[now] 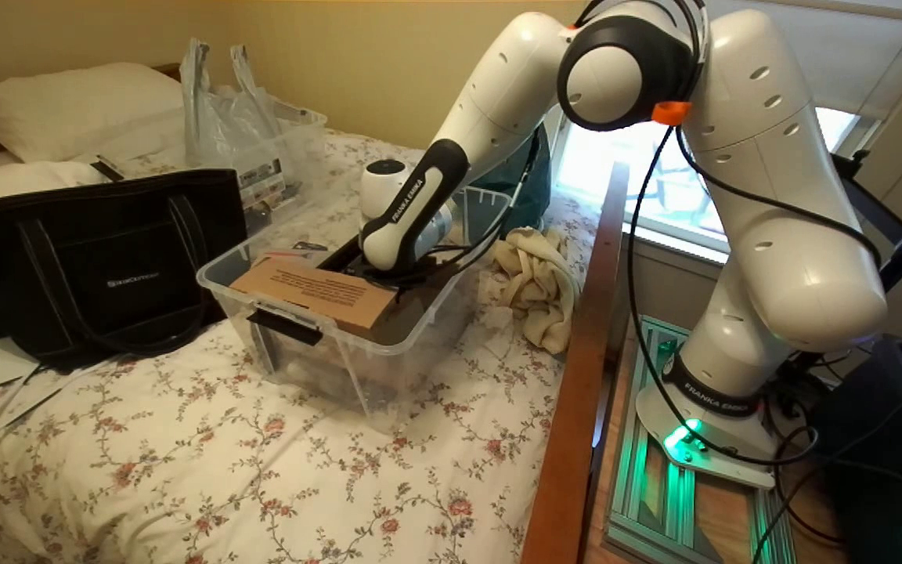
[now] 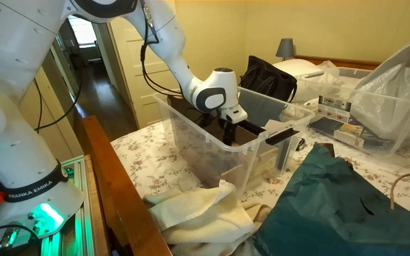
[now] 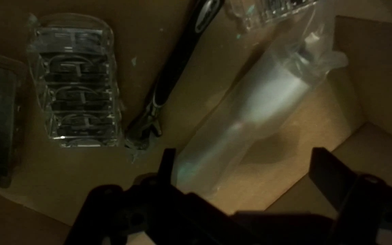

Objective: Take the white object out of the plastic box

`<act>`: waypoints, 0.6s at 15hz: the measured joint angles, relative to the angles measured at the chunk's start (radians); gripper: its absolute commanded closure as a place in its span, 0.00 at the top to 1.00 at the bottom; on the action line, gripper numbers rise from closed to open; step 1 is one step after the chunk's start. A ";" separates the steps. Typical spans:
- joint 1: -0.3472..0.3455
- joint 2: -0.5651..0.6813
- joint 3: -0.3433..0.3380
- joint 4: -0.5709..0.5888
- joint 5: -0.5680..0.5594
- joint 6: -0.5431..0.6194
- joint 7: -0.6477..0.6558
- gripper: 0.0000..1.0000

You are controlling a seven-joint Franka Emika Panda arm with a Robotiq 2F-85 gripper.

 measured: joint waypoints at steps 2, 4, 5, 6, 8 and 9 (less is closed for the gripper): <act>0.000 0.021 0.000 0.018 0.000 -0.020 -0.003 0.74; 0.000 0.039 0.000 0.036 0.000 -0.041 -0.009 0.59; 0.001 0.046 0.000 0.043 0.000 -0.049 -0.011 0.52; 0.001 0.051 0.000 0.050 0.000 -0.056 -0.013 0.44; 0.001 0.057 0.000 0.060 0.000 -0.059 -0.016 0.32; 0.001 0.057 0.000 0.063 0.000 -0.059 -0.018 0.23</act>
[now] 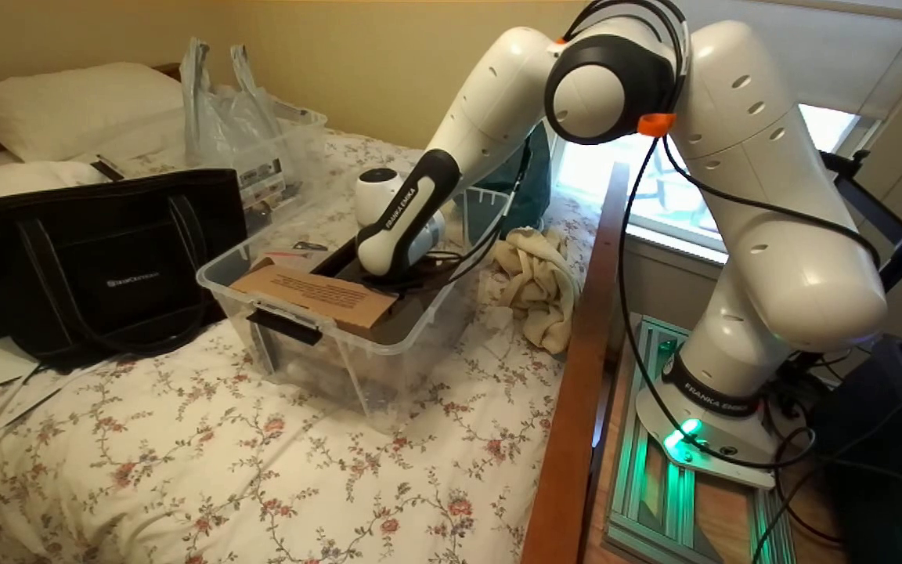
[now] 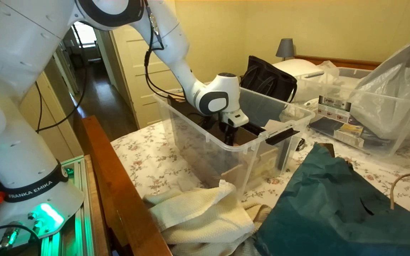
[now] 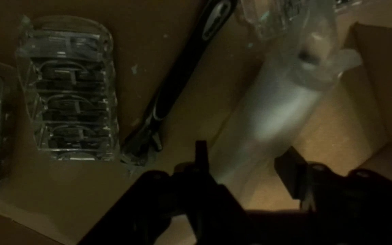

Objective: Take the white object out of the plastic box

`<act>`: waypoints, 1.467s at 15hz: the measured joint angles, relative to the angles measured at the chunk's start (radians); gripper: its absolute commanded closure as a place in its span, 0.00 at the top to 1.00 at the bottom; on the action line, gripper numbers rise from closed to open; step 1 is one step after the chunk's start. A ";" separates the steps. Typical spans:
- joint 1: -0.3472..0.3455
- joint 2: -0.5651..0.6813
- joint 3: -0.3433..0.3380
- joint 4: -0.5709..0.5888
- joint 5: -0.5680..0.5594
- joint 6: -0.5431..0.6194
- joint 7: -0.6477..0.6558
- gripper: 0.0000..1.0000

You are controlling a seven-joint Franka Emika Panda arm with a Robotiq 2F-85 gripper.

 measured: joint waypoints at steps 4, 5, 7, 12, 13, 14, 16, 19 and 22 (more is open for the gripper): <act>0.000 0.000 0.000 0.007 0.000 0.000 -0.010 0.01; 0.002 0.000 -0.002 0.008 0.000 0.000 -0.012 0.00; 0.002 -0.004 -0.003 0.008 0.000 -0.001 -0.024 0.00; 0.008 -0.053 -0.011 -0.012 0.000 -0.006 -0.042 0.00; 0.011 -0.073 -0.015 -0.021 0.000 -0.010 -0.043 0.00; 0.014 -0.094 -0.022 -0.031 0.000 -0.018 -0.043 0.00; 0.026 -0.143 -0.043 -0.055 -0.003 -0.043 -0.043 0.00; 0.053 -0.216 -0.090 -0.093 -0.020 -0.077 -0.038 0.00; 0.073 -0.279 -0.129 -0.124 -0.051 -0.075 -0.018 0.00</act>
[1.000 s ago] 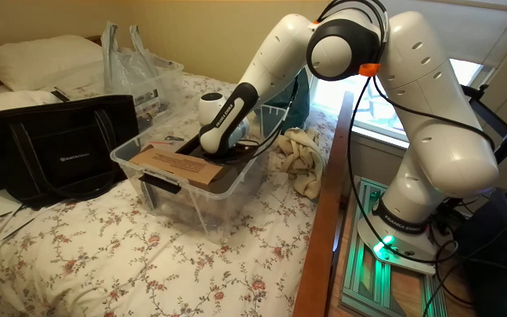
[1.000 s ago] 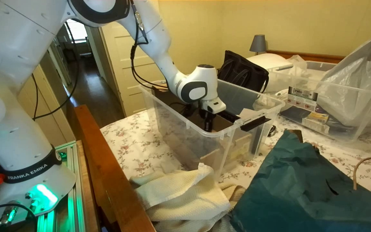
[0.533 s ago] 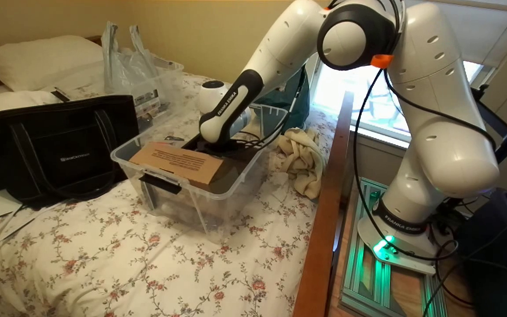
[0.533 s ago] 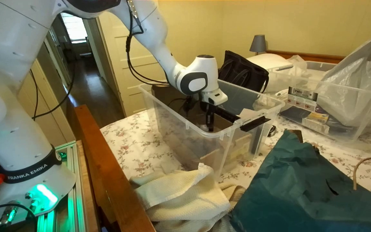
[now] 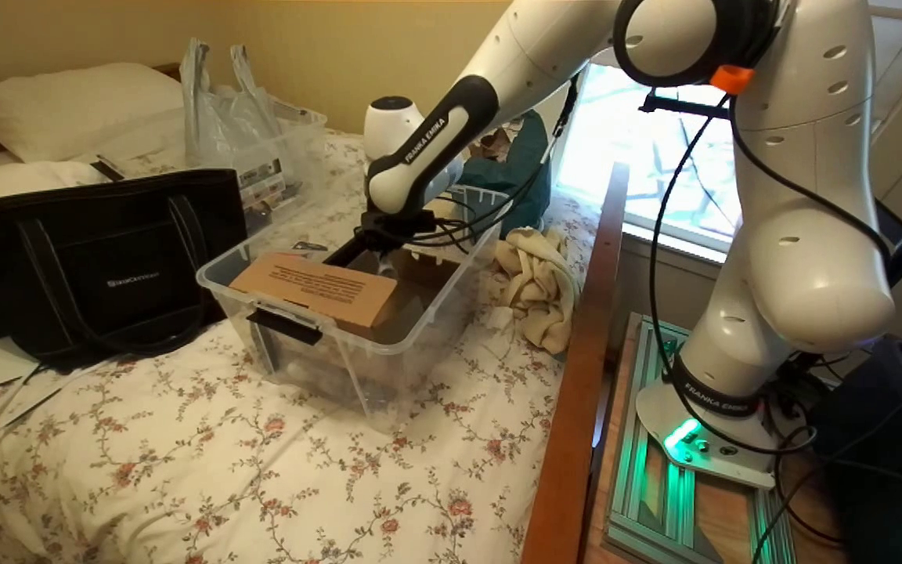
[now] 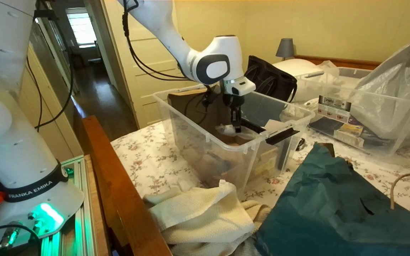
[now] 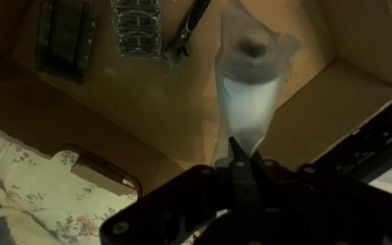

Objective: Take the white object out of the plastic box

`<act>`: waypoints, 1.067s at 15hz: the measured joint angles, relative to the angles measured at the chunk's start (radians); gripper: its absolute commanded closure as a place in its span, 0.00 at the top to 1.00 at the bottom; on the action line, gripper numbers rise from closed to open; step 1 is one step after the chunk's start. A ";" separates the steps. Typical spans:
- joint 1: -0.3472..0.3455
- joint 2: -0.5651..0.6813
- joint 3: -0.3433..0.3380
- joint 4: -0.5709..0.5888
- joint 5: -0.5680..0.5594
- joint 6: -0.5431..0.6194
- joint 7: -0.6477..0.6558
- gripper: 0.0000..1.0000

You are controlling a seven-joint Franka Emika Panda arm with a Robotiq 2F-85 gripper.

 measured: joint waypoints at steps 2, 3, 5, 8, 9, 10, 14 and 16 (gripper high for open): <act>0.008 -0.041 -0.012 -0.013 -0.024 0.023 0.018 0.00; 0.010 -0.060 -0.015 -0.014 -0.035 0.034 0.026 0.00; 0.013 -0.094 -0.015 -0.014 -0.053 0.061 0.037 0.00; 0.020 -0.136 -0.014 -0.009 -0.070 0.121 0.043 0.00; 0.024 -0.146 -0.013 -0.004 -0.075 0.143 0.046 0.00; 0.028 -0.154 -0.013 0.002 -0.085 0.164 0.050 0.00; 0.035 -0.155 -0.003 0.073 -0.099 0.178 0.054 0.00; 0.024 -0.137 0.014 0.133 -0.090 0.167 0.052 0.00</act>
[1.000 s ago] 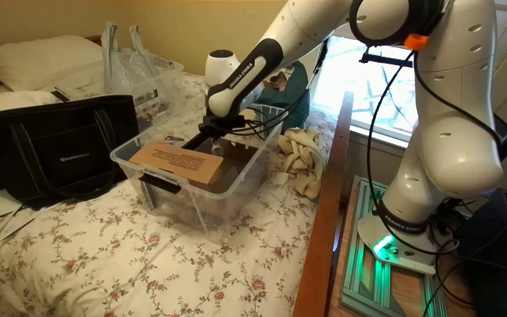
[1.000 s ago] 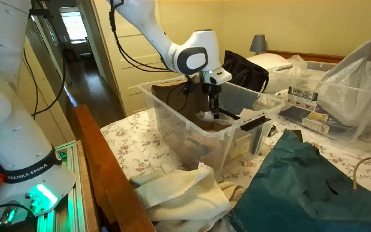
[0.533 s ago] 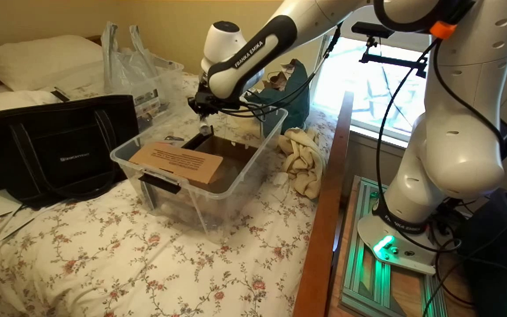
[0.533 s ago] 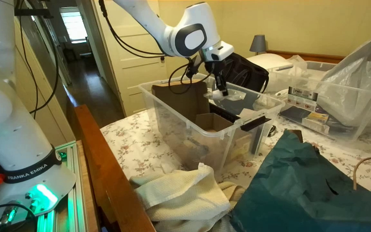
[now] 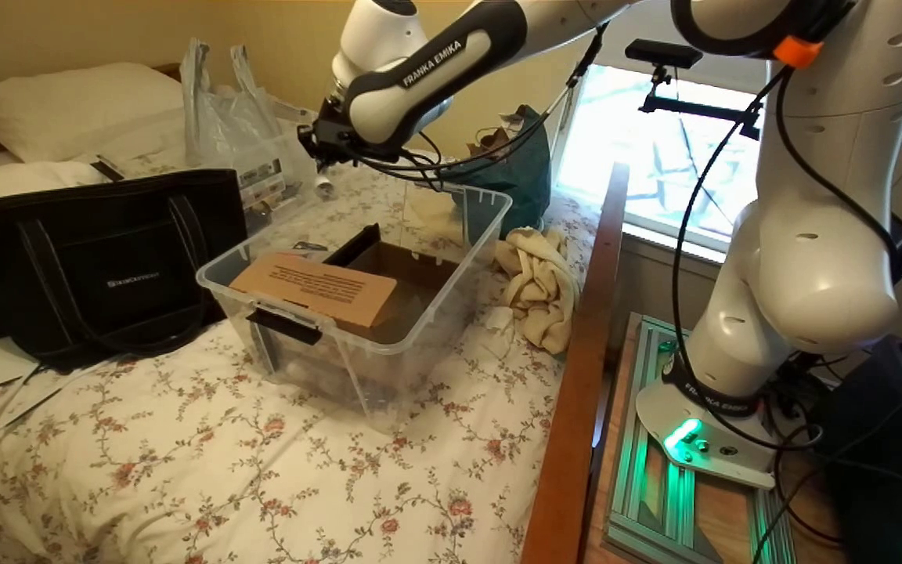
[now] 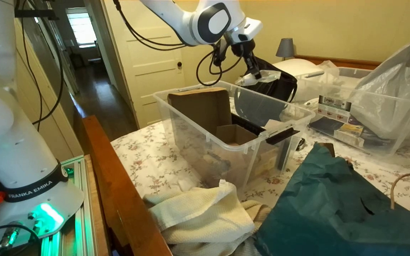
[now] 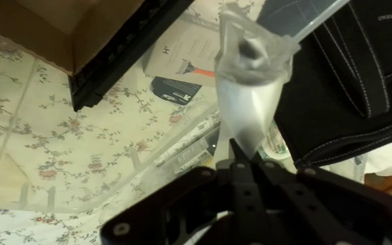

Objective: Take the white object out of the plastic box

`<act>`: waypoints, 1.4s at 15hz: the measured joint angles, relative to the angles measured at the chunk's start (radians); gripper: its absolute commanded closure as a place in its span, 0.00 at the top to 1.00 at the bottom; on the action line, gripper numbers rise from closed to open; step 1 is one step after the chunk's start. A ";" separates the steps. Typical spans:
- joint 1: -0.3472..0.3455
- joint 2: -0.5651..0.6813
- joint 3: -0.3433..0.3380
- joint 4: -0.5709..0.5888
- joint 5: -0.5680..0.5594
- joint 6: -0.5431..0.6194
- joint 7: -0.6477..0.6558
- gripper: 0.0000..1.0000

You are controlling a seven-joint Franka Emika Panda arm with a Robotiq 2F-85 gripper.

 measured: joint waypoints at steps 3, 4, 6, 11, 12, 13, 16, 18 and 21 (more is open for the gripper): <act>-0.023 0.062 0.023 0.127 0.019 -0.046 0.000 0.00; -0.029 0.090 0.027 0.176 0.024 -0.068 0.000 0.00; -0.037 0.154 0.028 0.276 0.026 -0.115 0.001 0.26; -0.044 0.313 0.030 0.503 0.026 -0.244 0.002 0.54; -0.046 0.340 0.030 0.538 0.026 -0.262 0.002 0.60; -0.047 0.364 0.030 0.569 0.026 -0.278 0.002 0.68; -0.052 0.401 0.033 0.621 0.026 -0.300 -0.005 0.88; -0.061 0.395 0.049 0.620 0.027 -0.307 -0.033 0.99; -0.073 0.362 0.071 0.596 0.027 -0.328 -0.099 1.00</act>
